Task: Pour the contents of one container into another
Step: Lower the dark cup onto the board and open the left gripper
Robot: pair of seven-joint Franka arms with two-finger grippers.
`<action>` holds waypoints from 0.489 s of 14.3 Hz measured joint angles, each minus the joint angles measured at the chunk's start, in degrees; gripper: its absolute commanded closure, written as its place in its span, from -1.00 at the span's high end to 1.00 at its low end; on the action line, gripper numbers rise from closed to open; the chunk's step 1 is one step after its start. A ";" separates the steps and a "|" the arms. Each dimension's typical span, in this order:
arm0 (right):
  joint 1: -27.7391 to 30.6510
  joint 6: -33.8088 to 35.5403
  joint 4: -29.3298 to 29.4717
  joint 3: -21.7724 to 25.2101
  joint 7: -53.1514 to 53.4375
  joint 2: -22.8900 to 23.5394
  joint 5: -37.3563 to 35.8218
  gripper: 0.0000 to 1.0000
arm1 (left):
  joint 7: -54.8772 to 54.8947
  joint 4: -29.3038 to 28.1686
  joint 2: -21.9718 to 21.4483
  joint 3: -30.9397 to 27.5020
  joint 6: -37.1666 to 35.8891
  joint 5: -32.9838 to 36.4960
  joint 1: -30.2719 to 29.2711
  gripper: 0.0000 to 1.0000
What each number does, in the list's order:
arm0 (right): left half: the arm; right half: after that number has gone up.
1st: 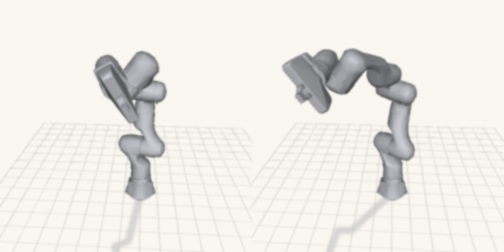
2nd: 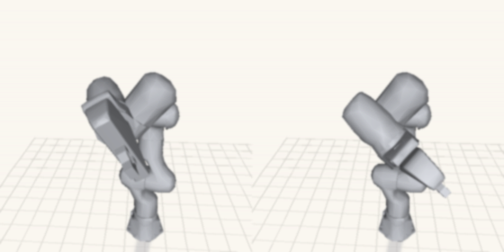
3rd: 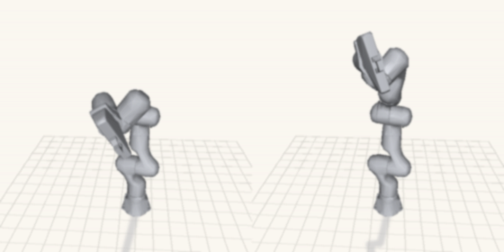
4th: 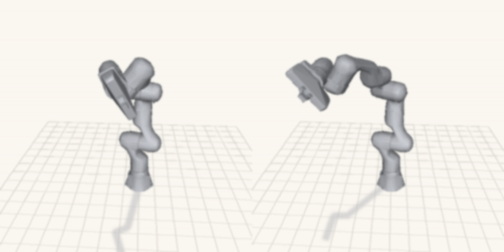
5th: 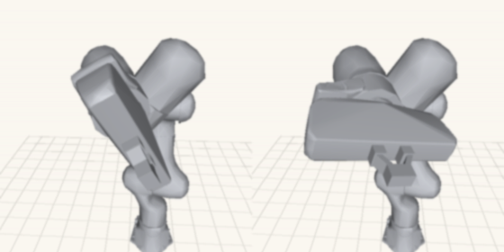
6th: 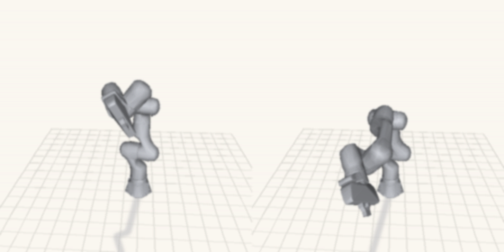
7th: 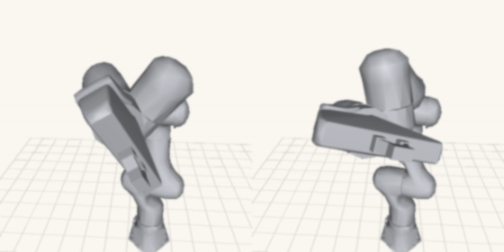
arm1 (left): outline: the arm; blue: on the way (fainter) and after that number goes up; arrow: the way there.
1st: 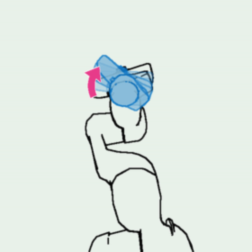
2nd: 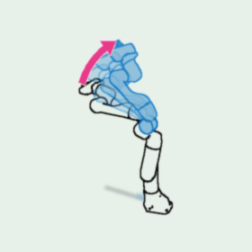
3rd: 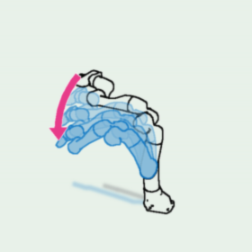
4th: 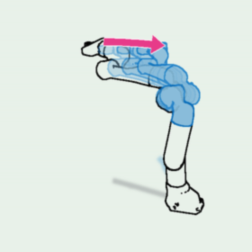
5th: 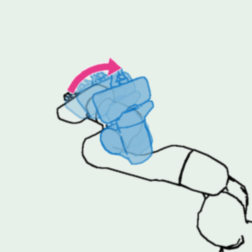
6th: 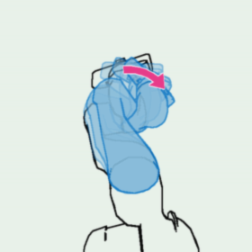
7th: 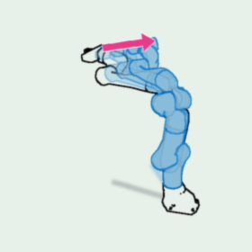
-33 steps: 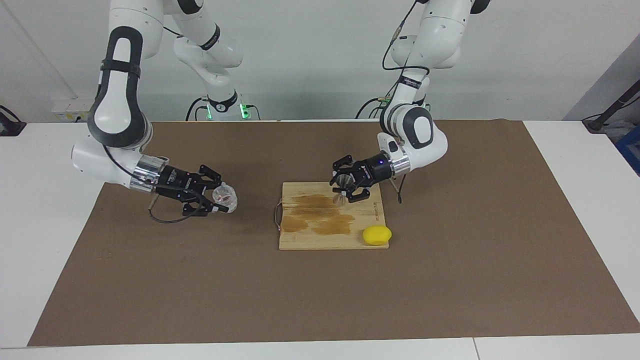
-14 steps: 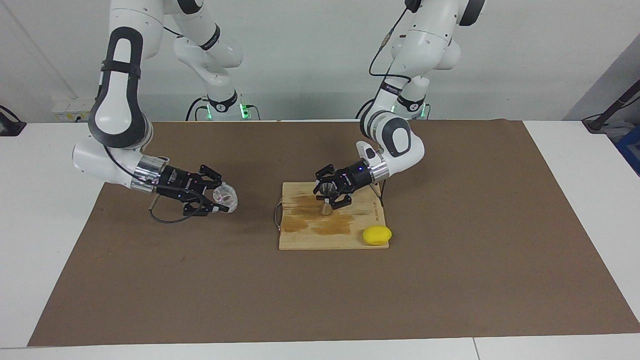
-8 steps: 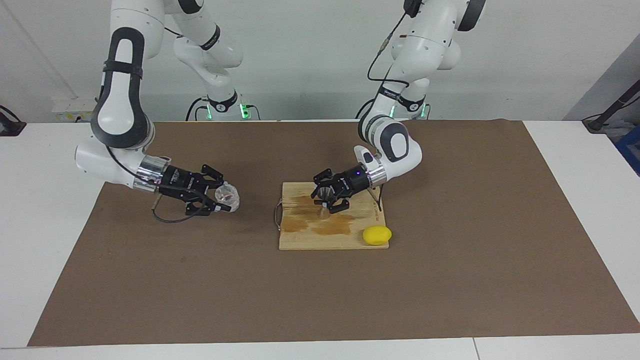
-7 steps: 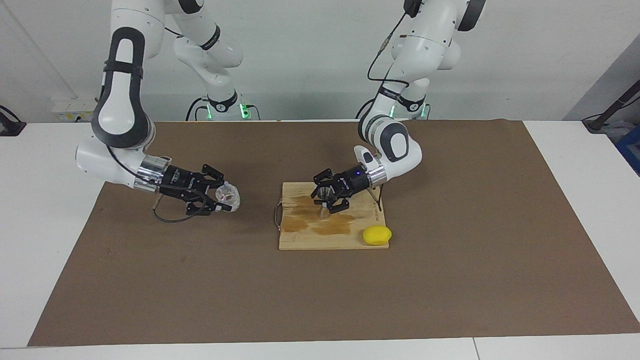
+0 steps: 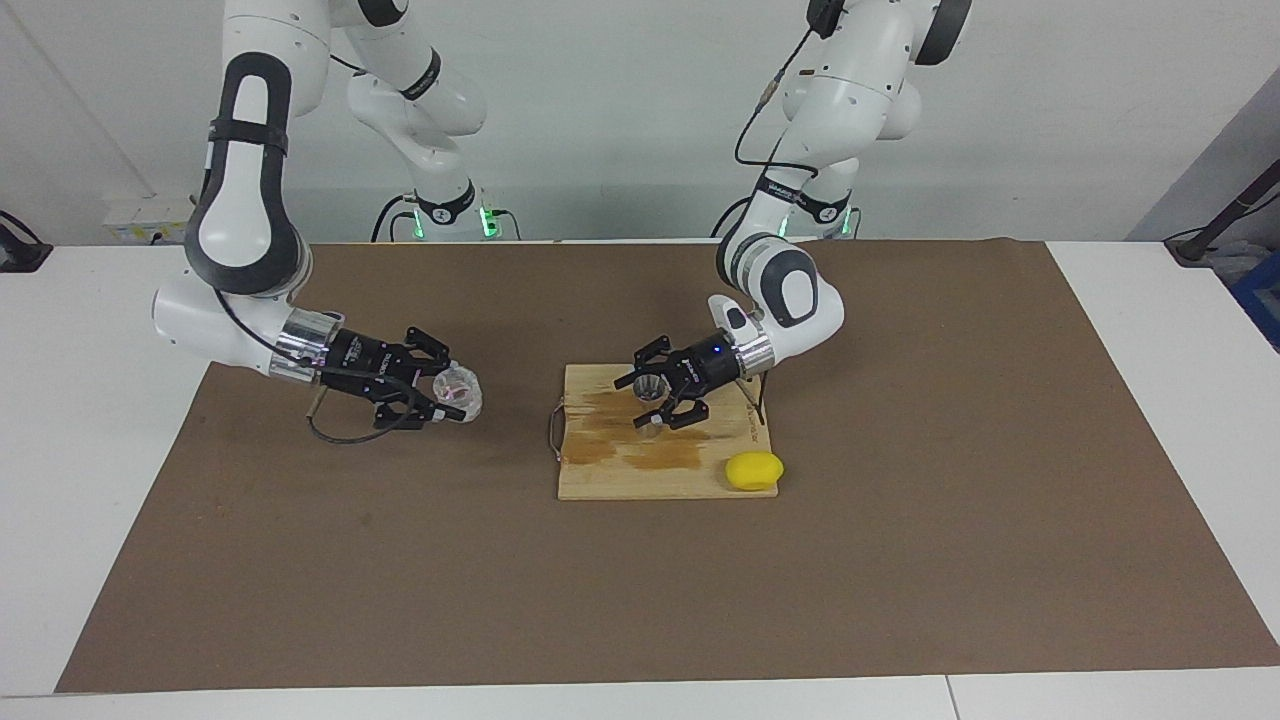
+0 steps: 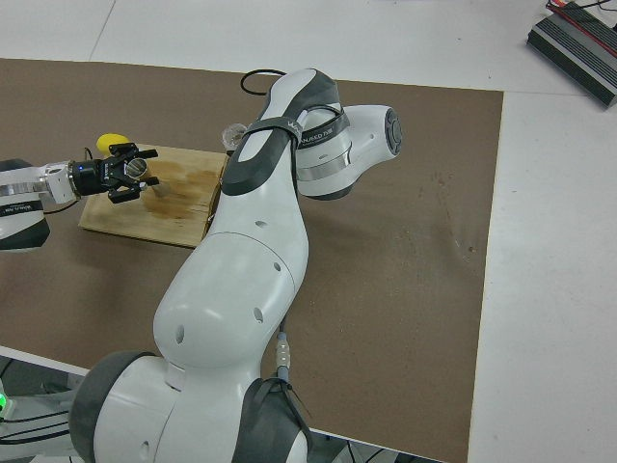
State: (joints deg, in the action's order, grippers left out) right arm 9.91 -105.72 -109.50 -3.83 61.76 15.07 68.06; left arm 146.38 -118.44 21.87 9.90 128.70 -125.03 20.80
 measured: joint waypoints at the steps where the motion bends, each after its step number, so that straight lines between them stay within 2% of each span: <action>1: 0.00 0.00 -0.01 0.00 0.00 -0.01 0.00 -1.00 | 0.01 0.00 0.04 -0.04 0.00 -0.01 -0.01 1.00; 7: -0.58 0.04 -0.01 -0.05 0.00 -1.00 0.00 -1.00 | 0.01 -0.13 0.02 -0.56 -0.52 -0.07 -1.10 1.00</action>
State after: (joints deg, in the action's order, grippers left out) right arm 9.34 -105.68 -109.51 -3.88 61.76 14.07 68.06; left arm 146.39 -118.57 21.90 9.33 128.18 -125.10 19.70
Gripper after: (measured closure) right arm 0.489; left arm 0.000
